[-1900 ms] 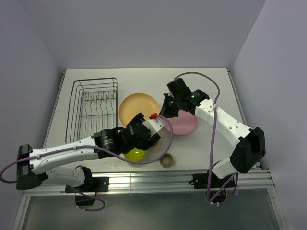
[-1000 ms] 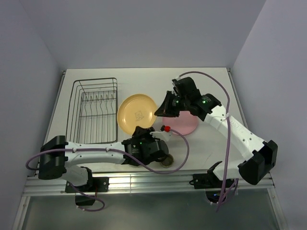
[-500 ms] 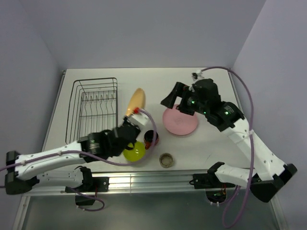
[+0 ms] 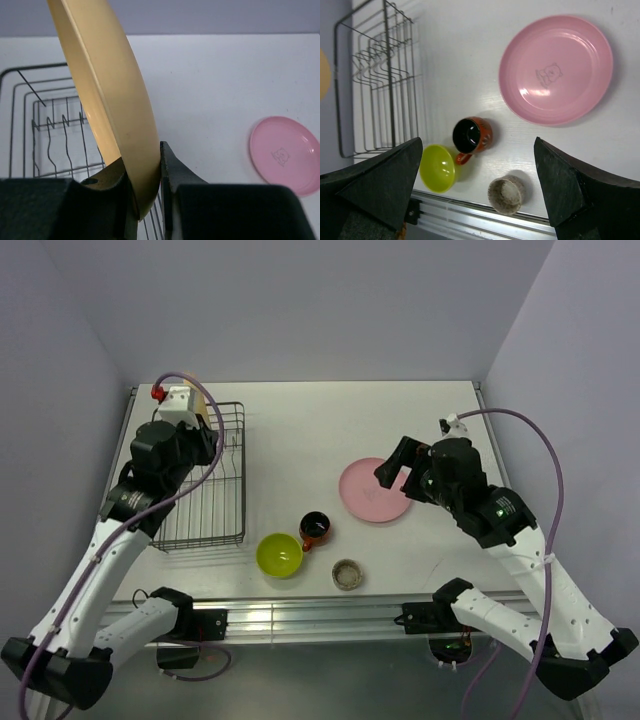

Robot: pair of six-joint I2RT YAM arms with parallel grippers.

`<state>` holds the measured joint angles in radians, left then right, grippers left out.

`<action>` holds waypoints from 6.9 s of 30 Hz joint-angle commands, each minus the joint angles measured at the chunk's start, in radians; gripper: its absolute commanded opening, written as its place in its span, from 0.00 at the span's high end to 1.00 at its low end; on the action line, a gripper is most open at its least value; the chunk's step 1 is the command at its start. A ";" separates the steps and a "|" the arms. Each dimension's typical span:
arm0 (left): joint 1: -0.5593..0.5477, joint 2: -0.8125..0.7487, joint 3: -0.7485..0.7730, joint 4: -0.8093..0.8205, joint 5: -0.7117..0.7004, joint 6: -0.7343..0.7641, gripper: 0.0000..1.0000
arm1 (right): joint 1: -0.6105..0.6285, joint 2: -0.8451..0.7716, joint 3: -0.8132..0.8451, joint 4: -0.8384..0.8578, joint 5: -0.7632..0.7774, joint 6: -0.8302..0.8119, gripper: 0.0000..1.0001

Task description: Load the mixed dishes into the dish rack

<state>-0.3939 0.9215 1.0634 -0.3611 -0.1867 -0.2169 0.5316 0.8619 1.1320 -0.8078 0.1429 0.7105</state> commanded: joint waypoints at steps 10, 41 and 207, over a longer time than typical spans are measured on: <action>0.230 0.117 -0.054 0.182 0.518 -0.062 1.00 | -0.001 -0.050 -0.152 0.022 0.027 -0.028 0.00; 0.251 0.381 -0.023 0.142 0.587 -0.076 0.90 | -0.012 -0.044 -0.325 0.156 -0.029 -0.013 0.00; 0.474 -0.430 -0.102 -0.335 -0.131 -0.282 0.01 | 0.424 1.424 1.285 0.665 -0.238 0.029 1.00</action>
<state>0.0753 0.4957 0.9222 -0.6895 -0.2565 -0.5304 0.9379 2.2711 2.3268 -0.1413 -0.1757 0.7746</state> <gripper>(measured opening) 0.993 0.227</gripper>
